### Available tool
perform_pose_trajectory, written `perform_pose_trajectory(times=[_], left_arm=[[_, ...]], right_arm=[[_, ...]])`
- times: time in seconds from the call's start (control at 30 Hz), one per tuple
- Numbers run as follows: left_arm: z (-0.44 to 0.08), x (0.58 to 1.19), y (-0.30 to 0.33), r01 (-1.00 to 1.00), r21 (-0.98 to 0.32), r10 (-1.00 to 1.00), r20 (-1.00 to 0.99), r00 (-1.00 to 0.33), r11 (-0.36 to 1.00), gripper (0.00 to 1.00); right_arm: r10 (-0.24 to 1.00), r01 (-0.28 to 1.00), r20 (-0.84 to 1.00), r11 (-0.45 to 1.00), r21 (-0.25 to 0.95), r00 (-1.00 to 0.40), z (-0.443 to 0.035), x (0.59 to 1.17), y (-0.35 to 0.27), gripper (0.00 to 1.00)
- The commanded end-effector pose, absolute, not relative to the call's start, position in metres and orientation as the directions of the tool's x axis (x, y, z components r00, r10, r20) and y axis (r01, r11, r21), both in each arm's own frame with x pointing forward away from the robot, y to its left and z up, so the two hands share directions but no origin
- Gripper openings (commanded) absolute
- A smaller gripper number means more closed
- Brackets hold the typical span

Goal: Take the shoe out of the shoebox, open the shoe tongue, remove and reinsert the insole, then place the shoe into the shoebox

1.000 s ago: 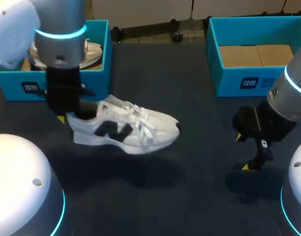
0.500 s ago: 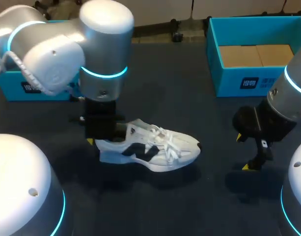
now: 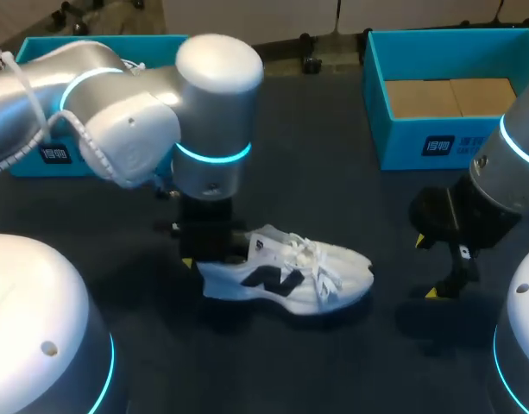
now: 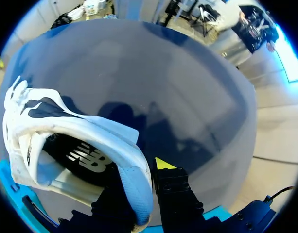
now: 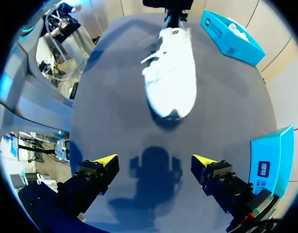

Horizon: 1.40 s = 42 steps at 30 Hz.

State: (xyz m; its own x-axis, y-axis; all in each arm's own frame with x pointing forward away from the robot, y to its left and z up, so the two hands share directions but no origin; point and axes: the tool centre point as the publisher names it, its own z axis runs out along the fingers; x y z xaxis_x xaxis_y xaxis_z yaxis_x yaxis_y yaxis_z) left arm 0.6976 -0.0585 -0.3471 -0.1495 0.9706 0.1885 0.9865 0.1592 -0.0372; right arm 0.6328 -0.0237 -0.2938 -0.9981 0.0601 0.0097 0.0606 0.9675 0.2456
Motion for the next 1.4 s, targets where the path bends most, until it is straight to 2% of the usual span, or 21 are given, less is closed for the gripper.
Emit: perform_pose_trajectory(times=[0.03,0.87,1.4], left_arm=[[-0.356,0.691,-0.063,0.993,-0.036,0.98,0.17,-0.106,0.114,0.0],[-0.373,0.675,-0.07,0.999,-0.004,0.981,0.186,0.051,-0.051,0.0],[-0.388,0.684,-0.08,1.0,0.017,0.966,0.26,0.006,-0.011,0.0]], right_arm=[[0.061,0.061,0.007,0.967,0.246,-0.998,-0.294,0.632,-0.024,1.0],[0.061,0.061,0.007,0.967,0.246,-0.998,-0.294,0.632,-0.024,1.0],[0.061,0.061,0.007,0.967,0.246,-0.998,-0.294,0.632,-0.024,1.0]])
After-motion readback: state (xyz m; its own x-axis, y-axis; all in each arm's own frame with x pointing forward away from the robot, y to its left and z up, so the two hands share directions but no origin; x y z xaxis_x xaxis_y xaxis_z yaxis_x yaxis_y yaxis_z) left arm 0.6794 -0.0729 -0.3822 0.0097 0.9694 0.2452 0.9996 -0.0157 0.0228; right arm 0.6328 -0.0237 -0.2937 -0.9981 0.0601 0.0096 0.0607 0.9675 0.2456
